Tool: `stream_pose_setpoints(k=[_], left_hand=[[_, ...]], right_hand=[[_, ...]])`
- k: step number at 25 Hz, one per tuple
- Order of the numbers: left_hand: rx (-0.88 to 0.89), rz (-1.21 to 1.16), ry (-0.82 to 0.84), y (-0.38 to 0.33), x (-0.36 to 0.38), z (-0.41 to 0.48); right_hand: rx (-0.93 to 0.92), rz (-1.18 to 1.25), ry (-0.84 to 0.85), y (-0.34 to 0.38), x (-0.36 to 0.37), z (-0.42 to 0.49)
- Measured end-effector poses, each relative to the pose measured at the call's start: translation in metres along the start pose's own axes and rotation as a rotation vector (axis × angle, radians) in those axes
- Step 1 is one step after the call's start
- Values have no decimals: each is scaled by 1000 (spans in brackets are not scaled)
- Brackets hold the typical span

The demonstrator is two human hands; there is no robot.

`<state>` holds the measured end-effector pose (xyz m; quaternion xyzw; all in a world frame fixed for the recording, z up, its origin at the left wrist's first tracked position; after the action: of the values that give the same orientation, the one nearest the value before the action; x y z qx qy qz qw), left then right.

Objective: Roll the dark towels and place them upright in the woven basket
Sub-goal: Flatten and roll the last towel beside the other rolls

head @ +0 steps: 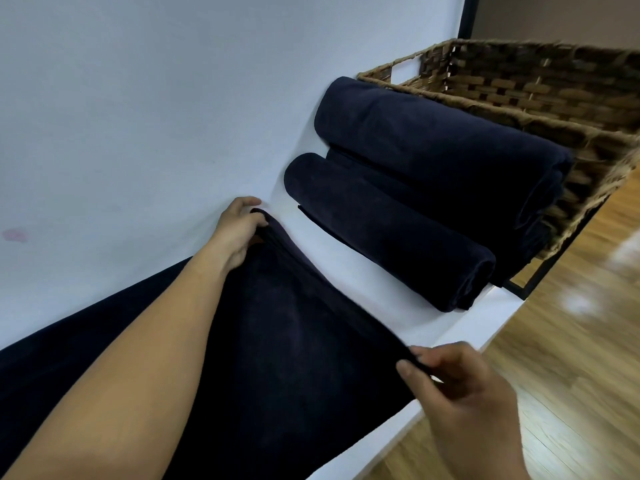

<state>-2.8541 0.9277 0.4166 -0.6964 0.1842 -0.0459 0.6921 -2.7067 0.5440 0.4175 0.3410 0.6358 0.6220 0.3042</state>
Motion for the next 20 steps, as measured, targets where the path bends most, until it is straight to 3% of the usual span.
stream_pose_setpoints(k=[1, 3, 6, 8, 10, 14, 17, 20], left_hand=[[19, -90, -6, 2, -3, -3], [32, -138, -49, 4, -7, -4], [1, -85, -85, 5, -4, -2], [-11, 55, -62, 5, 1, 3], [-13, 154, -66, 1, 3, 5], [-105, -87, -17, 2, 6, 12], [-145, -145, 68, 5, 7, 13], [-78, 31, 148, 0, 9, 18]], right_hand=[[199, 115, -25, -24, -4, 3], [376, 74, 16, -46, -1, 6], [344, -83, 133, -36, 11, 9], [124, -279, 143, -9, 14, 9], [-230, -439, 91, 26, 15, 4], [-776, -709, 103, 45, 21, -11], [-931, -830, 212, 37, 26, -11], [-984, -854, 277, 34, 31, -13]])
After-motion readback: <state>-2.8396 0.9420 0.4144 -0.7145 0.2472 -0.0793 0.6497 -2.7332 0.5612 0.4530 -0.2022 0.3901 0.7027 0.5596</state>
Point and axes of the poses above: each hand's wrist, its own z-axis towards the middle knuckle, its own x-axis out of the palm, y = z × x, the point moved 10 cm from there along z, towards the middle knuckle, and after that the axes turned 10 degrees about x, right-handed, at the moved point
